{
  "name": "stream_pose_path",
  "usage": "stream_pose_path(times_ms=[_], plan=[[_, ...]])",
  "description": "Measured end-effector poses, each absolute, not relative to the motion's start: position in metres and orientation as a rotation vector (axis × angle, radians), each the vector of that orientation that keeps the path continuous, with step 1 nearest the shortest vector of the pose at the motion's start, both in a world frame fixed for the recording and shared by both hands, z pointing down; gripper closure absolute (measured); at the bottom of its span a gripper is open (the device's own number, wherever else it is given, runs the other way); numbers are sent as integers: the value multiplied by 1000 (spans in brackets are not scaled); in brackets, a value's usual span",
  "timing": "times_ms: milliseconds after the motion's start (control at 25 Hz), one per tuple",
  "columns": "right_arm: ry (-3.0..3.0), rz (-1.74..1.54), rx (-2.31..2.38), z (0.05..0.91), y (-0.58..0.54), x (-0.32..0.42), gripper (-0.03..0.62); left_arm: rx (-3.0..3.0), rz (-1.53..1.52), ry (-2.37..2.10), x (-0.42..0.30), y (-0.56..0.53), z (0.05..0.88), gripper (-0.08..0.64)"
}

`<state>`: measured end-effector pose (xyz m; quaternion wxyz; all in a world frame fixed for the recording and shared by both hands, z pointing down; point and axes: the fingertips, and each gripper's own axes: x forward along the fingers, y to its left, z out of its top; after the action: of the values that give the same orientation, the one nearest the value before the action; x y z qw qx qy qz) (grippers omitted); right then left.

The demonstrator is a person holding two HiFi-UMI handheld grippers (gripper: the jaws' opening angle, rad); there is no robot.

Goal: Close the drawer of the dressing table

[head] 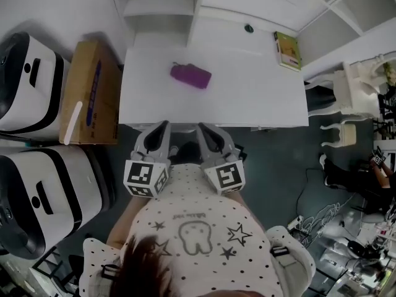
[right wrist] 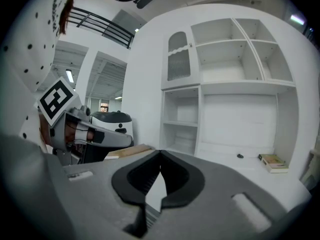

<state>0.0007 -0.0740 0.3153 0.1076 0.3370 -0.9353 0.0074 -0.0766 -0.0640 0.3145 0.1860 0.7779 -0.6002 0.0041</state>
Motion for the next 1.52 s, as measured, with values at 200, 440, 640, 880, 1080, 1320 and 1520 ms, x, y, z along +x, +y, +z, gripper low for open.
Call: stream_pose_path(times_ms=[200,440,640,880,1080,1320,1520], plan=[[-2713,66,971,314,-73,10,597,2165,-16,-1683,-67,-66,314,566],[-2709,61,911,309,-77,41,597,2156,-2,-1687,-30,-67,309,566],[-2725,6,801,322,-77,44,597,2128,-34,-1704,-15,-71,317,566],[-2708,-4,807,320,-81,60,596,2101,-47,-1695,-4,-73,326,566],[-2715,-15,799,326,-88,60,597,2114,-68,-1708,-5,-80,323,566],[-2700,12,845,320,-99,58,597,2149,-43,-1697,-10,-93,314,566],[-2701,29,848,321,-101,51,596,2157,-28,-1698,-15,-94,314,566]])
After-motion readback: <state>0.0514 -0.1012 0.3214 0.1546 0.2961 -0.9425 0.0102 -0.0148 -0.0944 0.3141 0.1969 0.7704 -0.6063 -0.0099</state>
